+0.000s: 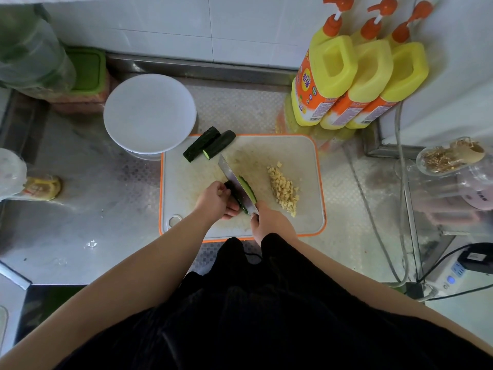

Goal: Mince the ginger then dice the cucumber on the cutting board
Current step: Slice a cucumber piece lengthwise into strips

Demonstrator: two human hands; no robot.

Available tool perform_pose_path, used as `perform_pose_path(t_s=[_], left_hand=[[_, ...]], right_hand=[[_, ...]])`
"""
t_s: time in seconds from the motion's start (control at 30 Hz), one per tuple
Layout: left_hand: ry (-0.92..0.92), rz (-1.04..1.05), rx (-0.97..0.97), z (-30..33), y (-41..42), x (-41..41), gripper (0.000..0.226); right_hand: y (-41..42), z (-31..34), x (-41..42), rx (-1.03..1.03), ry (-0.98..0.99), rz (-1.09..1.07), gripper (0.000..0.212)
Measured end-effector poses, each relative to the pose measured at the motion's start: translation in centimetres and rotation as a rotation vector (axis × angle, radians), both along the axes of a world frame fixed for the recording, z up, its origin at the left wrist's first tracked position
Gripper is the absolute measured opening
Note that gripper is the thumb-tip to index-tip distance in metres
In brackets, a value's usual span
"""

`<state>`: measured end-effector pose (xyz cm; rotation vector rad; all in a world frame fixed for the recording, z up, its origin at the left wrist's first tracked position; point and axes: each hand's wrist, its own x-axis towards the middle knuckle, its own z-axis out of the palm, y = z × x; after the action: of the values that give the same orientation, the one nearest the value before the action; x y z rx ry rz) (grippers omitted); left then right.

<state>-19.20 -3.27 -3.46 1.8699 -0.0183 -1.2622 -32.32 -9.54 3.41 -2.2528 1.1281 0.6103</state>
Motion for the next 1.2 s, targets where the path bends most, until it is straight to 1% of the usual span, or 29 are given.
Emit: perform_pose_path(t_s=[0.17,0.27,0.57,0.7,0.77,0.87,0.93,1.0,1.2], left_hand=[[-0.033,-0.068,0.042,-1.4,-0.1,0.7,0.017],[-0.028,-0.045,0.054,-1.6,-0.1,0.9,0.024],[-0.029,-0.024,0.057,-1.5,-0.1,0.7,0.027],[-0.014,-0.012,0.069,-1.3,-0.1,0.7,0.035],[-0.003,-0.011,0.085,-0.9,-0.1,0.7,0.030],[-0.015,-0.022,0.064,-0.6,-0.1,0.6,0.035],[-0.040,-0.041,0.053,-0.7,0.0,0.5,0.026],[-0.045,-0.046,0.053,-0.7,0.0,0.4,0.023],[0.025,-0.011,0.095,-0.4,-0.2,0.5,0.019]], right_hand=[[-0.2,0.1,0.1,0.011,-0.002,-0.009,0.025],[-0.2,0.2,0.2,0.030,-0.004,-0.010,0.025],[-0.3,0.9,0.7,0.048,0.022,-0.010,0.026],[0.0,1.0,1.0,0.034,0.060,-0.002,0.025],[0.0,1.1,1.3,0.032,0.072,-0.001,0.025],[-0.1,1.1,1.6,0.041,0.070,-0.001,0.021],[-0.2,1.1,1.7,0.045,0.073,0.001,0.018],[-0.2,1.0,1.9,0.041,0.086,0.010,0.017],[-0.2,0.5,2.2,0.040,0.078,0.004,0.020]])
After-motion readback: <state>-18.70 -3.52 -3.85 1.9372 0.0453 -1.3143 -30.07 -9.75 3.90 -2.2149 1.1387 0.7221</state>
